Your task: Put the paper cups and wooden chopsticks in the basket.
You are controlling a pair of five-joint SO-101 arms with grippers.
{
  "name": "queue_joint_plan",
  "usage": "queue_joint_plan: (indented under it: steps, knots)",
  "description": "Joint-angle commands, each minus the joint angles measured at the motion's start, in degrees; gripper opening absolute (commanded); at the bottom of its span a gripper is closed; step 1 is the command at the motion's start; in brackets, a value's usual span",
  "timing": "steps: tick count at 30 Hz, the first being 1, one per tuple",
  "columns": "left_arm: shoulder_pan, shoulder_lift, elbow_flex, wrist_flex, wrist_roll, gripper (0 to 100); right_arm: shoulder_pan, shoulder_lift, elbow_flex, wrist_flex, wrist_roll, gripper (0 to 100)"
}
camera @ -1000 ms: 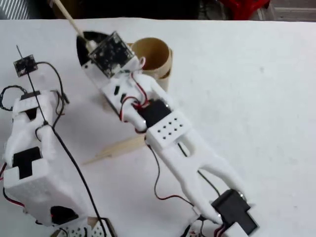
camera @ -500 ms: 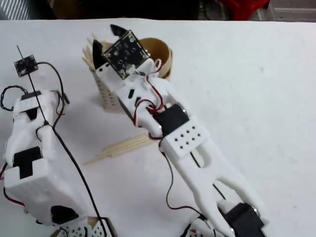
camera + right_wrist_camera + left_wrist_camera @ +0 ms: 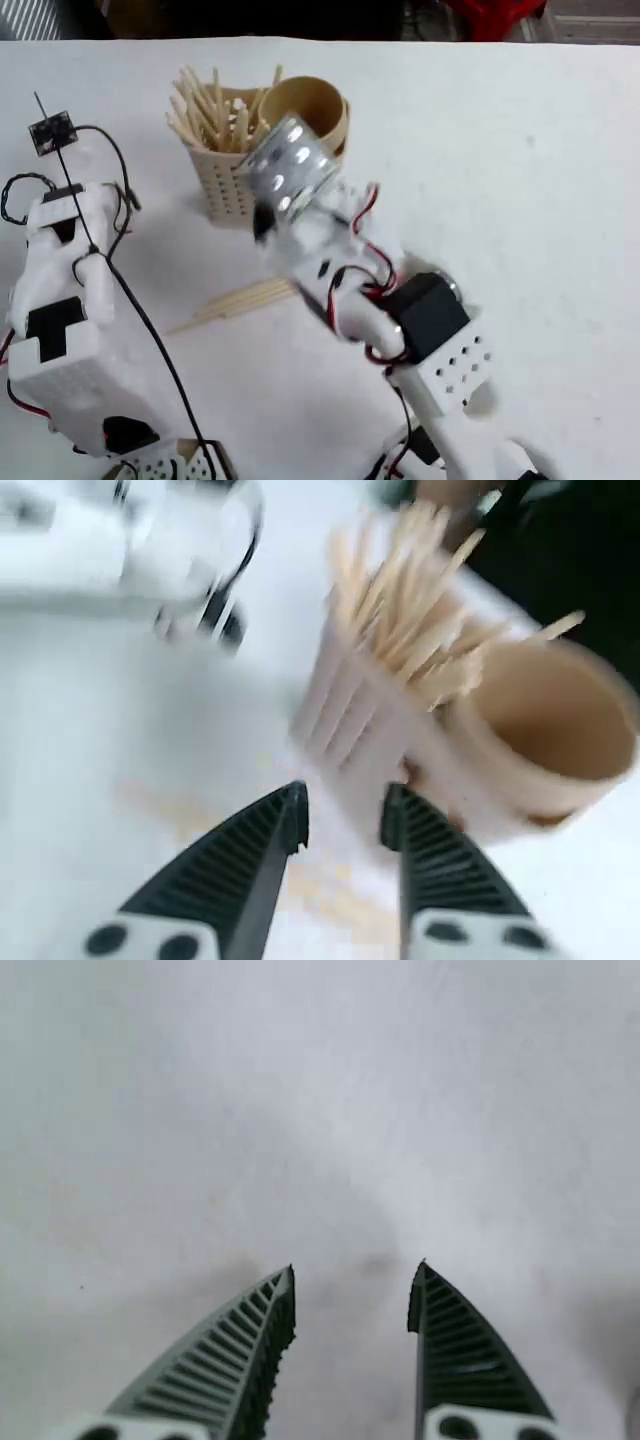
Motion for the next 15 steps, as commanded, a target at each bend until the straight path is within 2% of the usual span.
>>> queue_joint_plan:
  steps: [1, 4, 7, 15]
  knots:
    - [0.8, -0.1, -0.4, -1.1, -0.5, 20, -1.8, 3.0, 2.0, 10.4, 10.8, 16.3]
    - [0.8, -0.1, -0.4, -1.1, -0.5, 20, -1.8, 9.1, 8.3, 8.5, 21.4, 16.3]
    - [0.8, -0.1, -0.4, -1.1, -0.5, 20, -1.6, 14.8, 15.2, 1.2, 29.3, 16.3]
    - [0.8, -0.1, -0.4, -1.1, -0.5, 20, -1.8, 27.0, 27.3, -23.3, 33.1, 16.3]
